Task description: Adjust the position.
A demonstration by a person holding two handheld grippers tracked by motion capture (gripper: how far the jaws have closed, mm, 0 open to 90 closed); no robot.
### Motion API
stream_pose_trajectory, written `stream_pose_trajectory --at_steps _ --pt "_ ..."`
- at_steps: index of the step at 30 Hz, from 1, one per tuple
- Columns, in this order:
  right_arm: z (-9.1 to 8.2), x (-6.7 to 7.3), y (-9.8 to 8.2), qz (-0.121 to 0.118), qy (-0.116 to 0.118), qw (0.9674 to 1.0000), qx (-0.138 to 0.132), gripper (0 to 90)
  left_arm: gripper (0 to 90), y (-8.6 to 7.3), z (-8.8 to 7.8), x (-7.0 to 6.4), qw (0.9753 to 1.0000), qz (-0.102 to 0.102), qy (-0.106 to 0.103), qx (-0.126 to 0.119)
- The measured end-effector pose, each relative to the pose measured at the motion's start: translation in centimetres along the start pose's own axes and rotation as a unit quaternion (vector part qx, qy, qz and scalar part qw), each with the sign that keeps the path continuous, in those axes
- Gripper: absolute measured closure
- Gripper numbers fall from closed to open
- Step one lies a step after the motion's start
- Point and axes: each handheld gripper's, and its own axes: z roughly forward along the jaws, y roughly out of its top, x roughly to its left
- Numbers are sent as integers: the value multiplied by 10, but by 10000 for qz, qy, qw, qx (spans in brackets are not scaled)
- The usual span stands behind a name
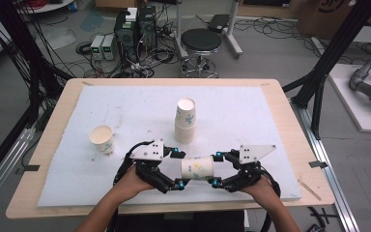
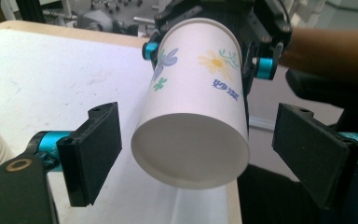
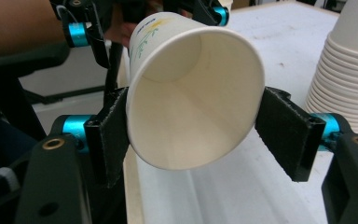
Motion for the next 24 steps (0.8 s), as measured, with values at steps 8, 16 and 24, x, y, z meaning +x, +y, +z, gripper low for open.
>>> stream_pose_trajectory --at_steps 8,16,24 --pt "4 0 17 -276 -198 9961 810 294 159 4 3 1 9985 158 192 488" --pt "16 4 41 -774 -293 9821 1690 293 160 8 12 2 9935 412 257 1030" --pt "26 7 54 -1042 -297 9685 2244 291 161 9 19 2 9905 515 264 1244"
